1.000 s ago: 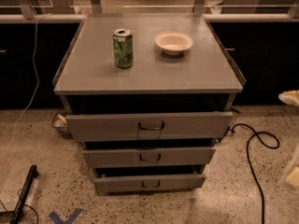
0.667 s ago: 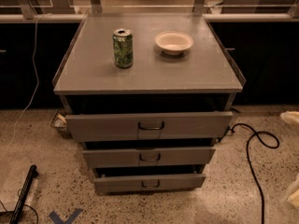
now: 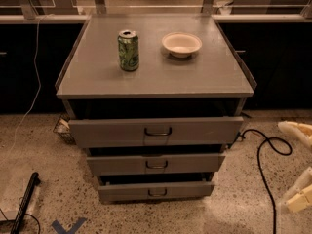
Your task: Open middle drawer
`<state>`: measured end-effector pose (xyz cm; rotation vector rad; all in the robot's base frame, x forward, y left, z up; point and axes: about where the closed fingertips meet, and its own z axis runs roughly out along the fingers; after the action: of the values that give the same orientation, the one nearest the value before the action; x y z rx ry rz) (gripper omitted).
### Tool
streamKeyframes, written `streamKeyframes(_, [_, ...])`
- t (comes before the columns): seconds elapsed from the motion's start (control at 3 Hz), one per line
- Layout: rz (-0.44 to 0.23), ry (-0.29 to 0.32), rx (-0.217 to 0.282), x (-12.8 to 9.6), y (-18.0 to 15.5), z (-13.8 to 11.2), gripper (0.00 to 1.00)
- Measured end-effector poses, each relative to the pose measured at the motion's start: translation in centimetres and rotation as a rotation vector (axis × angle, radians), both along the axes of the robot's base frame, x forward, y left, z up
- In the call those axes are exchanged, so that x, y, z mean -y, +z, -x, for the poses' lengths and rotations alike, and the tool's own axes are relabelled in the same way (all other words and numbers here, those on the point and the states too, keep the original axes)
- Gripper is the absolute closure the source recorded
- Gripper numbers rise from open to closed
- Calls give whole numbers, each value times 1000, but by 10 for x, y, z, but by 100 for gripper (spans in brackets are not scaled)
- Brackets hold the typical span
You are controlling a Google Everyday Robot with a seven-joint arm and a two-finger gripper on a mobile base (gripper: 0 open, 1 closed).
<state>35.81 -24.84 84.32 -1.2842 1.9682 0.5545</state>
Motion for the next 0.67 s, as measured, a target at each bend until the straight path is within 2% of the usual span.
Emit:
streamKeyframes(0.33, [-4,12,-14,-17,-16,-16,0])
streamKeyframes(0.67, [50,11,-52,-32,-35,-16,0])
